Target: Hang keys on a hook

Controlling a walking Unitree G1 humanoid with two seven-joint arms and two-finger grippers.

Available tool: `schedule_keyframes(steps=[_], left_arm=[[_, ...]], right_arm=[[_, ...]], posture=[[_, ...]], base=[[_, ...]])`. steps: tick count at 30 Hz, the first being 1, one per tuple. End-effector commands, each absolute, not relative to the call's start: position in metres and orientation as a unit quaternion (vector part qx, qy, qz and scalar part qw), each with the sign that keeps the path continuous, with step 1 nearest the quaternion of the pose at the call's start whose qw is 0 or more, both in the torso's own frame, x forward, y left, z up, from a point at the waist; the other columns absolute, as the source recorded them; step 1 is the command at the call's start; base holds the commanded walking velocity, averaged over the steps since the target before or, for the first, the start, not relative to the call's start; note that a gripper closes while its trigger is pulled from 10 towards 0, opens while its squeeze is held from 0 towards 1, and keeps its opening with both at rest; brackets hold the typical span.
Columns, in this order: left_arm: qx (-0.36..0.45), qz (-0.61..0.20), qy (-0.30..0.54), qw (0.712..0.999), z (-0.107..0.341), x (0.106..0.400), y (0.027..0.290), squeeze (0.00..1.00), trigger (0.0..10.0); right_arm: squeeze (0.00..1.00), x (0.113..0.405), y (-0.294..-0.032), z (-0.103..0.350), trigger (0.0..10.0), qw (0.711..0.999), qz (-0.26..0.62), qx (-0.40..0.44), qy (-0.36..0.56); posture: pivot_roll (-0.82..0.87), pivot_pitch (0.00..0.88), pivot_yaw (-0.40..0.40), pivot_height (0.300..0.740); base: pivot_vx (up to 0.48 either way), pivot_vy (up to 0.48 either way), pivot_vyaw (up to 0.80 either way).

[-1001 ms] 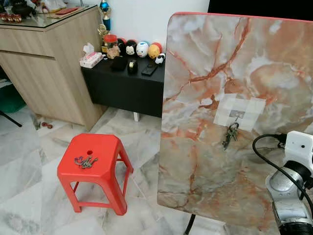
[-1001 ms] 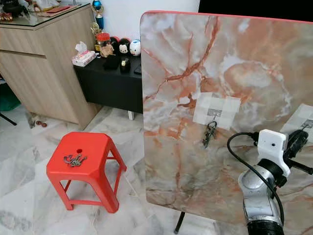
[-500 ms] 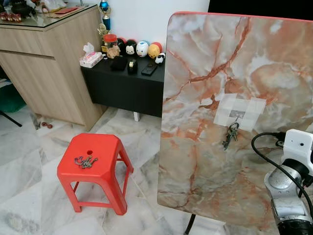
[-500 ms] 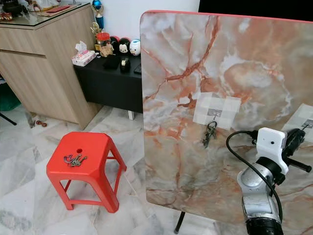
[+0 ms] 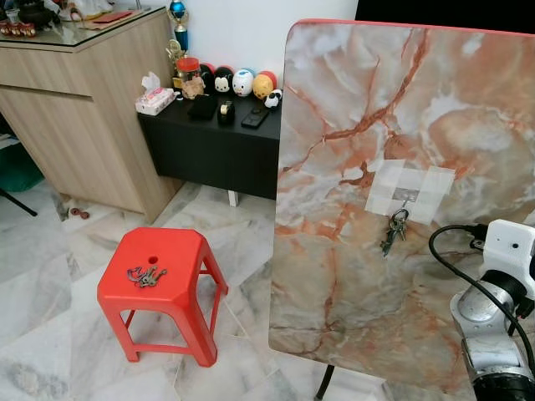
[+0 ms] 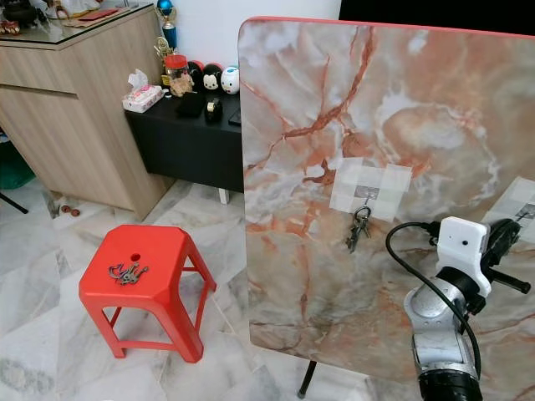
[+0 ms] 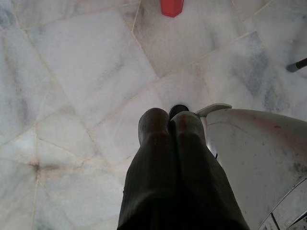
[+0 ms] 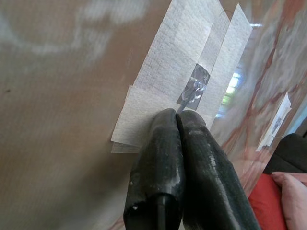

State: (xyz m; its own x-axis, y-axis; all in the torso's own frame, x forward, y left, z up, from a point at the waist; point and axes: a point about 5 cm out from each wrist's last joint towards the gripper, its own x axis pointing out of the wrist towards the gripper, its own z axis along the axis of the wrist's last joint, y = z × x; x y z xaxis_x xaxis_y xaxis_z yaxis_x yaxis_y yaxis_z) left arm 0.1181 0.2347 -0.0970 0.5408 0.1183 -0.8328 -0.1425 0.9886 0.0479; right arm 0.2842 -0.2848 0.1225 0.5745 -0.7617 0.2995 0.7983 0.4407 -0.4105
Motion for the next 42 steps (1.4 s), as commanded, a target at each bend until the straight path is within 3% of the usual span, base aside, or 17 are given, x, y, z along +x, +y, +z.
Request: schedule_keyframes(steps=[1,4,5,6,19,27,28,29,36,39,42], left_arm=[[0.000,0.068,0.481,0.874,-0.097,0.116,0.237,0.00,10.0],[0.000,0.068,0.481,0.874,-0.097,0.116,0.237,0.00,10.0],[0.000,0.068,0.481,0.874,-0.097,0.116,0.237,0.00,10.0],[0.000,0.068,0.481,0.874,-0.097,0.116,0.237,0.00,10.0],[0.000,0.067,0.481,0.874,-0.097,0.116,0.237,0.00,10.0],[0.000,0.067,0.481,0.874,-0.097,0.116,0.236,0.00,10.0],[0.000,0.067,0.481,0.874,-0.097,0.116,0.236,0.00,10.0],[0.000,0.066,0.481,0.874,-0.098,0.116,0.236,0.00,10.0],[-0.001,0.067,0.481,0.874,-0.098,0.116,0.236,0.00,10.0],[-0.001,0.068,0.481,0.874,-0.098,0.116,0.236,0.00,10.0],[0.000,0.067,0.481,0.874,-0.097,0.116,0.236,0.00,10.0]], right_arm=[[0.00,0.285,-0.287,0.122,10.0,0.850,-0.462,-0.250,-0.031],[0.00,0.286,-0.287,0.122,10.0,0.853,-0.460,-0.245,-0.032],[0.82,0.286,-0.287,0.122,10.0,0.854,-0.459,-0.244,-0.033],[1.00,0.286,-0.287,0.122,10.0,0.854,-0.459,-0.243,-0.033],[1.00,0.287,-0.282,0.116,10.0,0.870,-0.431,-0.237,-0.031],[1.00,0.284,-0.252,0.099,10.0,0.921,-0.304,-0.243,-0.035],[0.86,0.283,-0.247,0.093,10.0,0.928,-0.283,-0.242,-0.024],[0.00,0.280,-0.239,0.081,10.0,0.938,-0.248,-0.243,0.000],[0.00,0.265,-0.223,0.051,10.0,0.952,-0.188,-0.233,0.059],[0.00,0.240,-0.219,0.007,10.0,0.957,-0.146,-0.188,0.167],[0.00,0.222,-0.220,-0.030,10.0,0.939,-0.141,-0.127,0.287]], posture=[[0.17,0.000,-0.010,0.740],[0.17,0.000,-0.010,0.740],[0.17,0.000,-0.010,0.740],[0.17,0.000,-0.010,0.740],[0.17,0.000,-0.010,0.740],[0.16,0.000,-0.014,0.740],[0.16,0.000,-0.016,0.740],[0.16,0.000,-0.020,0.740],[0.16,0.000,-0.025,0.740],[0.16,0.000,-0.025,0.740],[0.16,0.000,-0.025,0.740]], base=[[0.000,0.000,0.00],[0.000,0.000,0.00],[0.000,0.000,0.00],[0.000,0.000,0.00],[0.000,0.000,0.00],[0.000,0.000,0.00],[0.000,0.000,0.00],[0.000,0.000,0.00],[0.000,0.000,0.00],[0.000,0.000,0.00],[0.000,0.000,0.00]])
